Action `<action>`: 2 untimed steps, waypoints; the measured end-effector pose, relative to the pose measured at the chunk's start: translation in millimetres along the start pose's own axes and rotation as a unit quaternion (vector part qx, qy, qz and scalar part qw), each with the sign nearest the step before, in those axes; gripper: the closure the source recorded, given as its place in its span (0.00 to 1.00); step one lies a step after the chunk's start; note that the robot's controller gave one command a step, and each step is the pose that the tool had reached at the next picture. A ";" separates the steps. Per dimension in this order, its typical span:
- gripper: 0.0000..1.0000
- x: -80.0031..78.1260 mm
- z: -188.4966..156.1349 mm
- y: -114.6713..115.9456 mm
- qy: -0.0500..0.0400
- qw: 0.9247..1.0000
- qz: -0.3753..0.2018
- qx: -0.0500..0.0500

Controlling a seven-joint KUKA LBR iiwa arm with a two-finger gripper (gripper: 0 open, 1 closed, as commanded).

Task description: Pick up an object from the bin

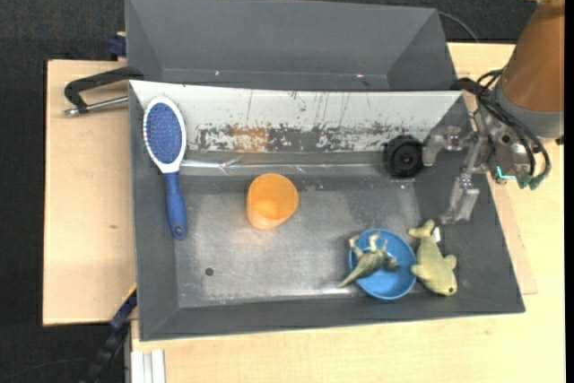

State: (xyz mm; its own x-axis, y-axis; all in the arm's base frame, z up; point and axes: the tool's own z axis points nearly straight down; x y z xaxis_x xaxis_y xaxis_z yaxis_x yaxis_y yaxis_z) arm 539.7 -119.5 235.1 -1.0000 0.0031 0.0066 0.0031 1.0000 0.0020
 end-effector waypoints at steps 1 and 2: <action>0.00 44.4 169.5 52.2 0.001 1.000 0.003 -0.001; 0.00 44.3 133.7 64.3 -0.007 0.999 0.039 0.000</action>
Offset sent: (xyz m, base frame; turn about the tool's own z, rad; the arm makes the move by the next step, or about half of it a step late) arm -0.0431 0.0504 -0.1651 0.0077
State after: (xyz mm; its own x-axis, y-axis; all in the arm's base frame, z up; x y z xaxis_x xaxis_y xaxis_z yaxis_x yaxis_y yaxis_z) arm 494.7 -54.8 101.8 -0.9966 0.0818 -0.0074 0.0818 0.9966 0.0013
